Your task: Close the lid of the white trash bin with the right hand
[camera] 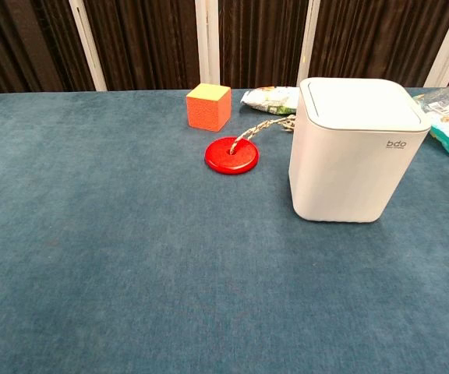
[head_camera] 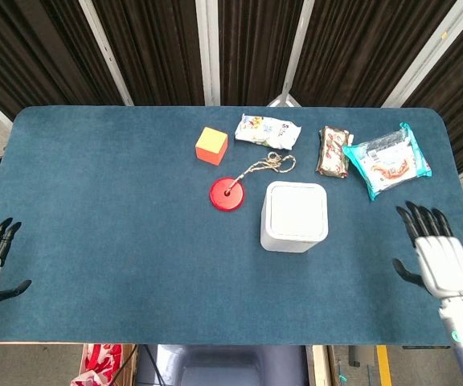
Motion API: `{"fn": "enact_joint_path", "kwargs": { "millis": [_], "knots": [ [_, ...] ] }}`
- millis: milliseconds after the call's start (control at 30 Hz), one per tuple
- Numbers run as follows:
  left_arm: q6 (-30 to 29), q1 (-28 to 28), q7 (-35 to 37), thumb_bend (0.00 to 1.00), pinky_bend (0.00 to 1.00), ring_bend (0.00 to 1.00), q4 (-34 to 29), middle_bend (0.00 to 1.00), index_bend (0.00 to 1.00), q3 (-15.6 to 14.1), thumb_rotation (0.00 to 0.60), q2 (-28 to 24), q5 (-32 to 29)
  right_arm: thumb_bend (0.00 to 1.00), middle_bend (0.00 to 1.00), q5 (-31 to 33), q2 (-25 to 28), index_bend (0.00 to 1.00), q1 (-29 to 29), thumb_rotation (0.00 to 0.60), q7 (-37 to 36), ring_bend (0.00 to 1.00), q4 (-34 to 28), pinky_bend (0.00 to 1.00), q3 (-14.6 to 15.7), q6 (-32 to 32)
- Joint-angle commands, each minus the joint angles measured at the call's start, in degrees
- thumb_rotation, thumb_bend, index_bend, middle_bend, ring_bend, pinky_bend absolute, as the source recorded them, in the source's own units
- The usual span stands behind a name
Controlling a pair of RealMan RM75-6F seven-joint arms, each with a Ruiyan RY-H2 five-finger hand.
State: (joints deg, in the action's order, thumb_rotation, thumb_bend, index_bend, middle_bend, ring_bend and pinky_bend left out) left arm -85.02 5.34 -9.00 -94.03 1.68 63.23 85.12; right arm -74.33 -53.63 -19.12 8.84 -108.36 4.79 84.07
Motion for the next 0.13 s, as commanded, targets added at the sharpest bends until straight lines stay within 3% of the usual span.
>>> {"fn": "enact_joint_path", "kwargs": {
  "millis": [33, 133],
  "knots": [
    [-0.45, -0.19, -0.22, 0.0, 0.0, 0.0, 0.15, 0.0, 0.0, 0.42, 0.6, 0.24, -0.46, 0.32, 0.0, -4.1, -5.31, 0.0, 6.24, 0.6, -3.99, 0.0, 9.18, 0.0, 3.44, 3.92],
    [0.16, -0.04, -0.62, 0.0, 0.0, 0.0, 0.64, 0.0, 0.0, 0.65, 0.6, 0.49, -1.34, 0.32, 0.0, -4.67, -7.87, 0.0, 8.5, 0.6, -2.87, 0.0, 13.14, 0.0, 2.69, 6.37]
  ]
}}
